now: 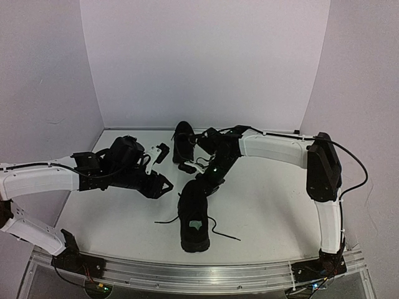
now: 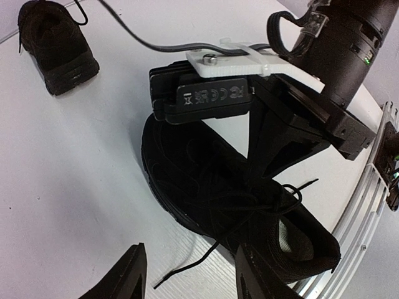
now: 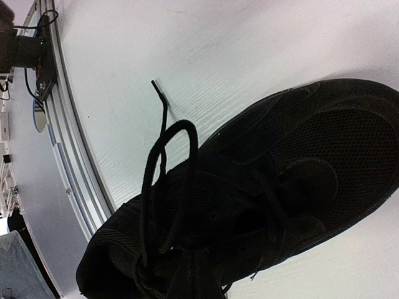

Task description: Tie the shoes

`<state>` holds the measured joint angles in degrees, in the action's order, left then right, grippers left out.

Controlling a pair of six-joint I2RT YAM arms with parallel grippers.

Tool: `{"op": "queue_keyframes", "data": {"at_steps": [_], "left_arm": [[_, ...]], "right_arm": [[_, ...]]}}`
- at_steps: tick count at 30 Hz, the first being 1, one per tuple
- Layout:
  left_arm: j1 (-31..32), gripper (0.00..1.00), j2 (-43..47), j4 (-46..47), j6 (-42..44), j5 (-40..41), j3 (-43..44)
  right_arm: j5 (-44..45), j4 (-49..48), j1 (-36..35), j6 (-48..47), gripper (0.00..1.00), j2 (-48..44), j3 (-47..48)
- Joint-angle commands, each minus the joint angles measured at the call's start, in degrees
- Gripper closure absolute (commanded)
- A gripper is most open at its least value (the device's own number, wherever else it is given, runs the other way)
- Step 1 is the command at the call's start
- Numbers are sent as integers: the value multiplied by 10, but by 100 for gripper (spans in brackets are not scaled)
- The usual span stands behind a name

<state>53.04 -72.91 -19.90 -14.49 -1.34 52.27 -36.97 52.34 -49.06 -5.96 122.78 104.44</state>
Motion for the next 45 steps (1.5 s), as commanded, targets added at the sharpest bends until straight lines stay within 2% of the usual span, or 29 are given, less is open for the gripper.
{"op": "queue_keyframes", "data": {"at_steps": [1,6,18,27,38,45], "left_arm": [[-1,51,28,28,65,-1,22],[-1,55,35,36,105,-5,20],[-1,57,29,49,132,-22,15],[0,59,16,41,183,-55,20],[0,60,-11,36,211,-70,32],[0,58,-15,41,219,-85,33]], "right_arm": [[-9,3,1,5,100,-30,6],[-14,-2,1,12,100,-39,6],[4,-8,5,25,100,-55,-5],[4,-12,16,29,100,-68,-21],[-25,-20,23,28,100,-60,-33],[-29,-20,24,30,69,-42,-24]]}}
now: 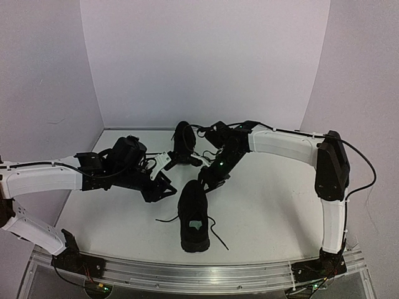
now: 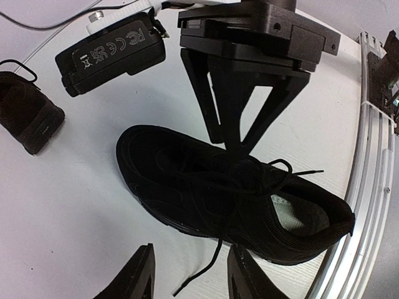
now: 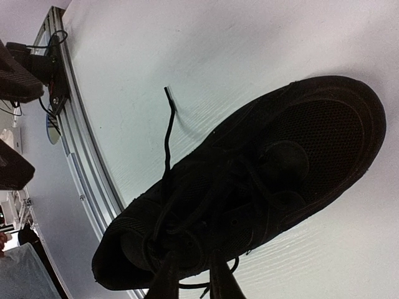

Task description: Tie the shoes

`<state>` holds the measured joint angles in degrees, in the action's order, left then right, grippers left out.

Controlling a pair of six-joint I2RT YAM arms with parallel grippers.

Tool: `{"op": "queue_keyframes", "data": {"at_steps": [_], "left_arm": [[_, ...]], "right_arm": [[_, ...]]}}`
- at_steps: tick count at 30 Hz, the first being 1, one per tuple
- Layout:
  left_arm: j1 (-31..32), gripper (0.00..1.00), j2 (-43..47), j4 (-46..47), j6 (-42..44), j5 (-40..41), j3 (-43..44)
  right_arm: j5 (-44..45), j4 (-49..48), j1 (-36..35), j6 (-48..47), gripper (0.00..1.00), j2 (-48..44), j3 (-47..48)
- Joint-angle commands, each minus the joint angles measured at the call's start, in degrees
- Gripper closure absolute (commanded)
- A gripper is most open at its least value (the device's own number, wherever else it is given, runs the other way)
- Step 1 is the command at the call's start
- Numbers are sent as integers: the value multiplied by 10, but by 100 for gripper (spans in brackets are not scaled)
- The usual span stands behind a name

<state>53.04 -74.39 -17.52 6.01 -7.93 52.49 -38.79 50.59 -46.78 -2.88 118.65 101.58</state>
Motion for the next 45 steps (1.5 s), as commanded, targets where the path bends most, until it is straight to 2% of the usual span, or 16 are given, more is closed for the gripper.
{"op": "queue_keyframes", "data": {"at_steps": [1,8,14,24,31,37,45], "left_arm": [[1,58,0,17,18,-25,31],[7,56,-2,13,57,-48,36],[12,55,-31,14,63,-31,55],[11,51,-53,113,-33,-12,43],[10,51,-74,118,-89,17,43],[10,50,-98,126,-171,22,43],[8,47,-90,197,-262,20,0]], "right_arm": [[-13,-2,1,-1,68,2,7],[-6,7,1,-17,68,13,-5],[-24,6,0,-22,68,19,-14],[-37,2,0,-28,71,23,-39],[-49,0,0,-29,100,22,-28],[-57,-12,0,-20,100,5,-25],[-82,-48,0,8,100,-16,-31]]}}
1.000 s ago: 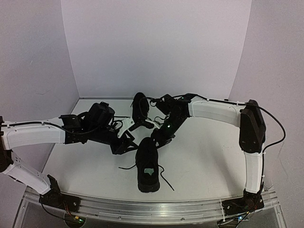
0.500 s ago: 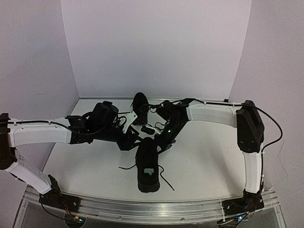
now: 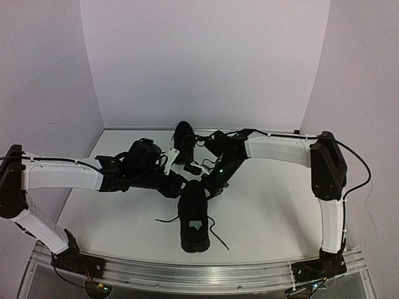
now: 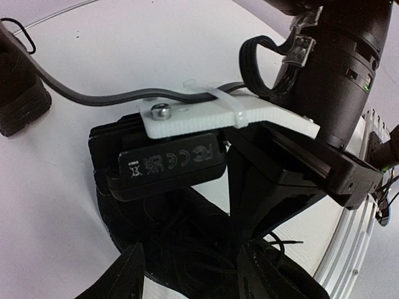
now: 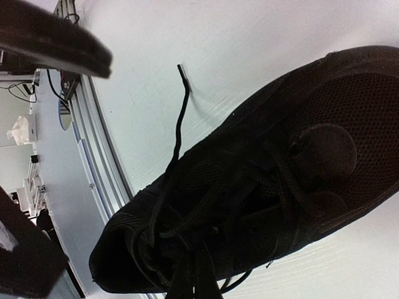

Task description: Tie the shoes

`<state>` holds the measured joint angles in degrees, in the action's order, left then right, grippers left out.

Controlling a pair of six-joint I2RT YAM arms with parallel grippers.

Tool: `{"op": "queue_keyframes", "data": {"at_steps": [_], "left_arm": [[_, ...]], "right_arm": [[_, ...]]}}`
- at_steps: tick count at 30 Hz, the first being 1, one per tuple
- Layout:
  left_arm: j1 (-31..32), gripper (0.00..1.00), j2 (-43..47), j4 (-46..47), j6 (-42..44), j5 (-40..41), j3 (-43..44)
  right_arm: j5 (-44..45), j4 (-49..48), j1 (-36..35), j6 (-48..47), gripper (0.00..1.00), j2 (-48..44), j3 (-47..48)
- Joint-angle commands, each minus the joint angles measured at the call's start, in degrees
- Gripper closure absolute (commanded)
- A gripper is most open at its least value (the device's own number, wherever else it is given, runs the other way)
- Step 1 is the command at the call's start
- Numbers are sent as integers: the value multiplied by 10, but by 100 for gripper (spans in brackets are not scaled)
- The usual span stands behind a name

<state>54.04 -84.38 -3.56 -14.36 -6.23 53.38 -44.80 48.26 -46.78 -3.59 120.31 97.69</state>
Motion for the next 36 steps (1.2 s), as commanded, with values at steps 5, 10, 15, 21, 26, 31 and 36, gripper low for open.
{"op": "queue_keyframes", "data": {"at_steps": [5,10,15,21,26,31,36], "left_arm": [[-2,47,-1,60,-81,7,-12],[-3,48,-1,54,-102,27,-24],[-4,47,0,41,-114,32,-31],[-4,53,-27,23,-121,9,-16],[-8,75,-17,58,-136,7,-33],[-12,96,17,71,-153,21,-64],[-12,100,48,44,-158,54,-88]], "right_arm": [[-19,-27,0,17,100,-35,7],[-15,-26,0,17,100,-39,7],[-9,-27,0,19,100,-43,5],[-3,-27,0,20,100,-50,-2],[4,-27,0,22,100,-57,-10],[19,-29,5,26,100,-66,-24],[37,-37,20,31,100,-83,-43]]}}
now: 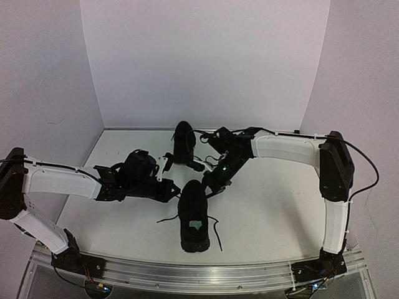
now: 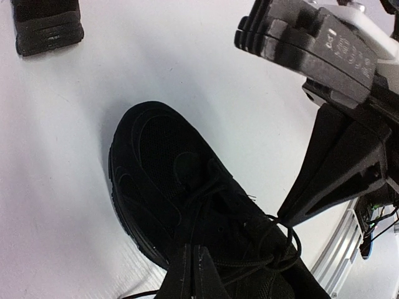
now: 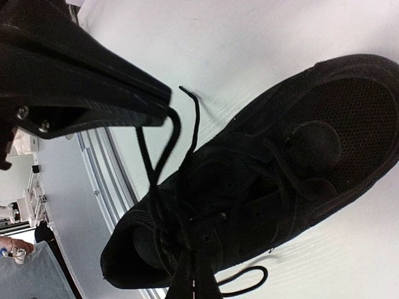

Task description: Tie the shoes

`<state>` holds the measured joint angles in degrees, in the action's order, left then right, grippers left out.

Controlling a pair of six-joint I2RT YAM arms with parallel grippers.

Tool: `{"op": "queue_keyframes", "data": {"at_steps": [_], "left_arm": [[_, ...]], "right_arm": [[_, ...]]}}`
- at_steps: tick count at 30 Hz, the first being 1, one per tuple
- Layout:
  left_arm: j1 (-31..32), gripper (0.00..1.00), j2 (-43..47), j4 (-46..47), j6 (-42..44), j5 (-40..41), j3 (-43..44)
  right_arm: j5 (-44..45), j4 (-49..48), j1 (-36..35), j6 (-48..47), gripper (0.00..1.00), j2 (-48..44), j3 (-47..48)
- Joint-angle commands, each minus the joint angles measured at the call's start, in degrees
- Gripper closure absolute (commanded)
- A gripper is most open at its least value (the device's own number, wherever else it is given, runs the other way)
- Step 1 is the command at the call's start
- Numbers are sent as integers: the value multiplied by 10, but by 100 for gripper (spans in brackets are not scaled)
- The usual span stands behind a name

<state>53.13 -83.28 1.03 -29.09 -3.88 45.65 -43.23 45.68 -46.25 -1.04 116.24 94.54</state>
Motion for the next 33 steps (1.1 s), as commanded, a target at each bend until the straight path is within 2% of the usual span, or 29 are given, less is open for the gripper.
{"op": "queue_keyframes", "data": {"at_steps": [1,11,13,15,17,20,26,33], "left_arm": [[-3,100,37,-6,-10,33,-11],[-3,100,9,-41,36,27,26],[-3,91,23,-34,63,33,27],[-2,75,45,-17,112,33,27],[-2,62,67,-13,161,26,31],[-1,55,86,-5,248,6,45],[32,55,61,-135,490,-38,123],[100,59,0,-193,623,-7,168]], "right_arm": [[22,-14,18,6,100,-44,-13],[-26,-36,22,30,100,-35,-2],[-30,-35,21,28,100,-36,-4],[-33,-35,21,27,100,-36,-7],[-38,-35,21,26,100,-35,-9],[-43,-35,21,25,100,-35,-10],[-47,-36,21,24,100,-31,-14],[-55,-43,21,32,100,-23,-15]]}}
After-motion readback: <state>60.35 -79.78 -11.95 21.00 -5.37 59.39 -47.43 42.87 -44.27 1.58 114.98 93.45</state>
